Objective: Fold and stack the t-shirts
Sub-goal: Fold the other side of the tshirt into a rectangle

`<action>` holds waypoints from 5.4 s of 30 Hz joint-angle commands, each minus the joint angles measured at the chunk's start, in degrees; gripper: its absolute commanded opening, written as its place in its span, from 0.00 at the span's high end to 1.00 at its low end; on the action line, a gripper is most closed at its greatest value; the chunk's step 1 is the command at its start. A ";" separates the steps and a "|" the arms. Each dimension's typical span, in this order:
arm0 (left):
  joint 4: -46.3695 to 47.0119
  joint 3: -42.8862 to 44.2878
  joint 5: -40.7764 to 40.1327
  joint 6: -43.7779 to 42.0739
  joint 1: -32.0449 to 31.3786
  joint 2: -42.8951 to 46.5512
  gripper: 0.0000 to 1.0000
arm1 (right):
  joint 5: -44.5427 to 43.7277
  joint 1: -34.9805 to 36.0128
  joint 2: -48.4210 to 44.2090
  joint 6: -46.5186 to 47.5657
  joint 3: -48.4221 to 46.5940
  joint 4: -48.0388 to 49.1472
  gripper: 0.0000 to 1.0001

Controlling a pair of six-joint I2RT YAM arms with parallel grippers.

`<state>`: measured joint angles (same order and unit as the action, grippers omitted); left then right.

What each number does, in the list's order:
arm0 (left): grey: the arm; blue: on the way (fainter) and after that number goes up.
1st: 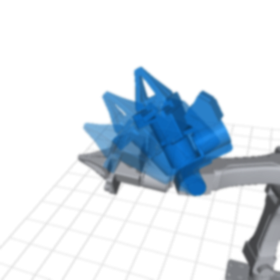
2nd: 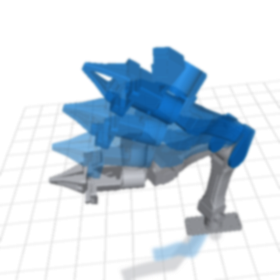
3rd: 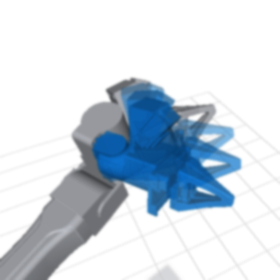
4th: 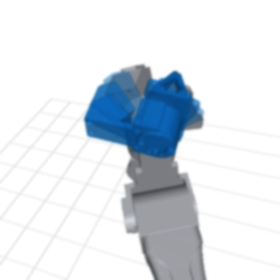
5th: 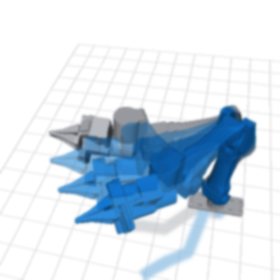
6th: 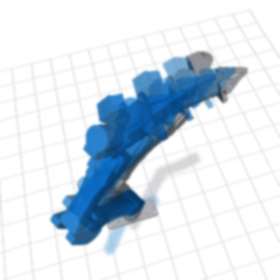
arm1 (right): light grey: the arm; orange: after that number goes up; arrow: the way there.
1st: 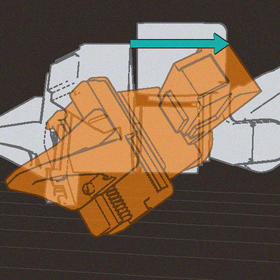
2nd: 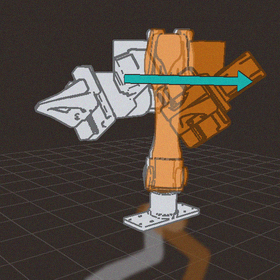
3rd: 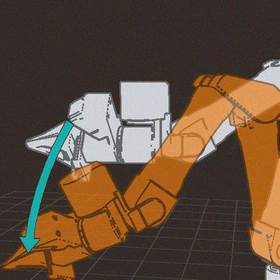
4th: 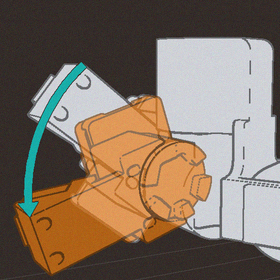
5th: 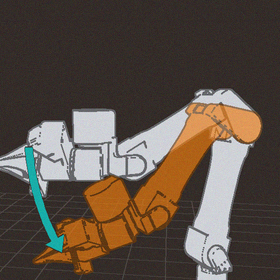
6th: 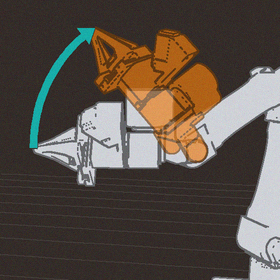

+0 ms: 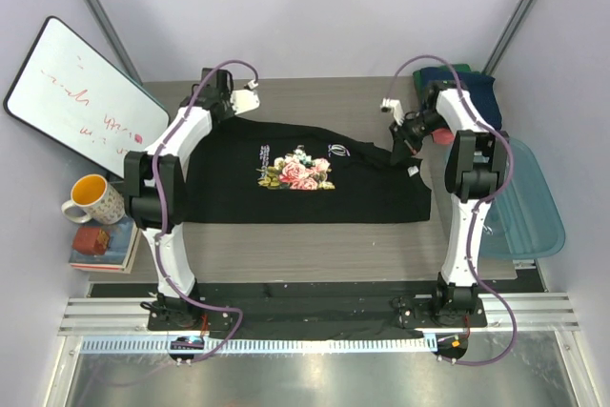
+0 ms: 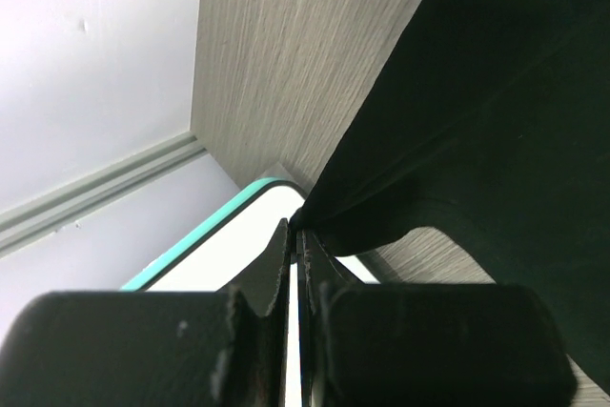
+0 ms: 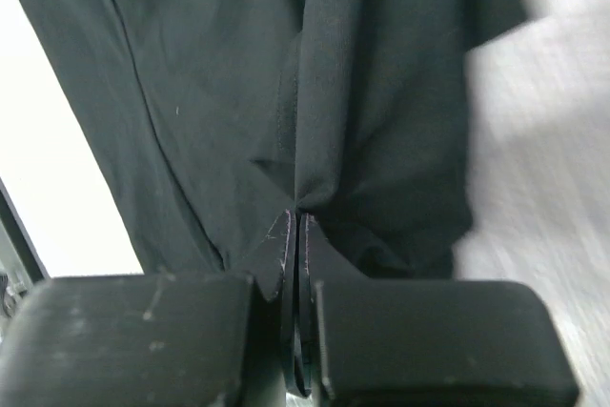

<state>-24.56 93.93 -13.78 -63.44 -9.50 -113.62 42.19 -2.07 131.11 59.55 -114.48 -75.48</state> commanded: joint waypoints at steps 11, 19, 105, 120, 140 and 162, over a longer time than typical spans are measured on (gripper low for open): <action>3.20 -0.94 2.18 -0.28 3.61 5.34 1.00 | -10.11 8.48 -4.98 10.76 9.44 -11.00 0.99; 3.73 -1.47 2.71 -0.11 3.96 5.43 1.00 | -11.08 10.33 -7.18 11.38 9.54 -10.83 0.62; 4.08 -2.79 1.39 2.36 3.87 6.31 1.00 | -34.19 12.35 4.86 -11.21 -13.14 59.48 0.99; 3.55 -2.79 0.95 2.45 3.17 5.96 1.00 | -45.53 14.89 2.31 -9.63 -1.89 95.07 0.99; 9.51 -2.35 -1.16 3.23 3.26 6.13 1.00 | -44.83 13.76 5.12 -8.40 -8.13 101.23 0.99; 14.89 -15.26 3.50 -2.83 2.82 14.21 1.00 | -28.32 12.61 -16.75 -8.32 10.76 80.69 0.99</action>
<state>-12.45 79.57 -12.60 -64.86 -6.66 -104.86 8.49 11.42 125.78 50.85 -105.78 9.93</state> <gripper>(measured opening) 0.008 0.039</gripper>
